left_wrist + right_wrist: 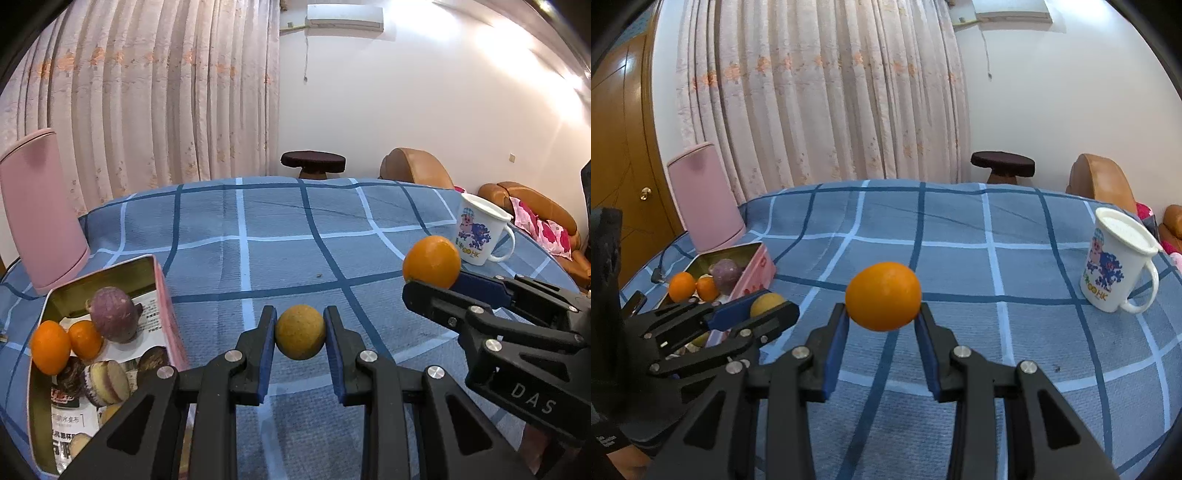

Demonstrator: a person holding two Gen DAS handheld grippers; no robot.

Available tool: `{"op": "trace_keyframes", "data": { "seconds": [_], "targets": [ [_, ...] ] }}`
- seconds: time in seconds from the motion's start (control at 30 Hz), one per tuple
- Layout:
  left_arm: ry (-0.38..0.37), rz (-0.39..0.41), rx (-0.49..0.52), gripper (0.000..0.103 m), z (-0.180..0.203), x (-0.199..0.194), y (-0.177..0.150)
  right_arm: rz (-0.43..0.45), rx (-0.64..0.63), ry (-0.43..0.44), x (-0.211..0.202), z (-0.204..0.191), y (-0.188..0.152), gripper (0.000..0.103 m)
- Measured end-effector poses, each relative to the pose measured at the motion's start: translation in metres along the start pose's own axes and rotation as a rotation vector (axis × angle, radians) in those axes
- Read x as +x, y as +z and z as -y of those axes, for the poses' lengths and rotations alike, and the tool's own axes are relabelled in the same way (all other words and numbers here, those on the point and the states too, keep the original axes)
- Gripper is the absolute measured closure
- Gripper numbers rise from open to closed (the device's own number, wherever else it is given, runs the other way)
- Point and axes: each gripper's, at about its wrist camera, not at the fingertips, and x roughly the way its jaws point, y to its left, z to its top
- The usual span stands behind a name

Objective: Organize fruits
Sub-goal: 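Carry the small orange and yellow fruit over the pink tin and open both tools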

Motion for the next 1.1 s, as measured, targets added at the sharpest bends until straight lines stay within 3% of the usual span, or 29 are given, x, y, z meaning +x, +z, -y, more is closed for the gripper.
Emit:
{"op": "trace_keyframes", "data": {
  "seconds": [0.7,1.1],
  "targets": [
    [0.067,0.077,-0.022,0.075,-0.027,-0.037,-0.006,0.058,-0.067,0.045,-0.011,-0.037,0.000,0.064],
    [0.122,0.111,-0.041,0.076,-0.049,-0.059,-0.003,0.096,-0.118,0.089,-0.016,-0.064,0.016,0.064]
  ]
}}
